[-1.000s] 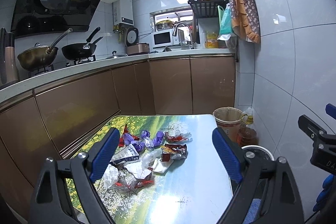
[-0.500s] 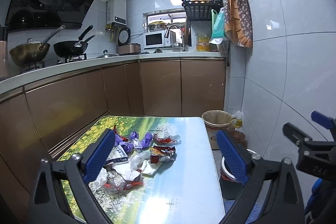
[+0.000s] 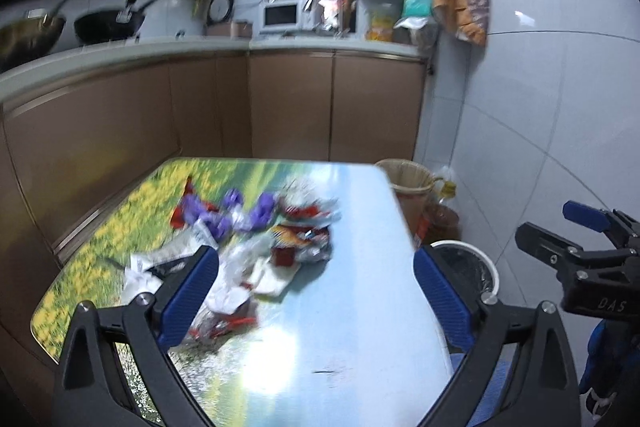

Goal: Collect trash
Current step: 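Grasp a white tissue with the left tool while the right tool grasps the red snack bag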

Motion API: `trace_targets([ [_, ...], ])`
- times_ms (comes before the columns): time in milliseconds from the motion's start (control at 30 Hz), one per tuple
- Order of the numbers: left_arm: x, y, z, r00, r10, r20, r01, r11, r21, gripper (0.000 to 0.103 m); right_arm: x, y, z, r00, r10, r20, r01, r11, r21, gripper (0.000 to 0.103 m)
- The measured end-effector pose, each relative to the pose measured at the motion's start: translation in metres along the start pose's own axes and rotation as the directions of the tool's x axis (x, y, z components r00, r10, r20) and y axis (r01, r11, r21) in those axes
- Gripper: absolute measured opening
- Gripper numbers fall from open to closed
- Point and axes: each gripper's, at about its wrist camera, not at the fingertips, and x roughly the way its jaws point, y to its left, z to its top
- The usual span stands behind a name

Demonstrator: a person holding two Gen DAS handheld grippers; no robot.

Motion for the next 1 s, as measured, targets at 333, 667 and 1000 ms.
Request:
trace_targets([
  [333, 0.042, 0.143, -0.033, 0.973, 0.163, -0.162, -0.194, 0.96, -0.199, 0.098, 0.099, 0.07, 0.001, 0.945, 0.239, -0.223, -0.252, 0.967, -0.035, 0.078],
  [667, 0.081, 0.198, -0.047, 0.948, 0.17, -0.268, -0.246, 0.927, -0.283, 0.085, 0.171, 0.129, 0.003, 0.893, 0.309, -0.327, -0.345, 0.937, -0.056, 0.055],
  [1000, 0.102, 0.205, -0.055, 0.945, 0.128, -0.301, -0.225, 0.922, -0.315, 0.074, 0.204, 0.139, 0.006, 0.84, 0.375, -0.392, -0.401, 0.916, 0.016, 0.046],
])
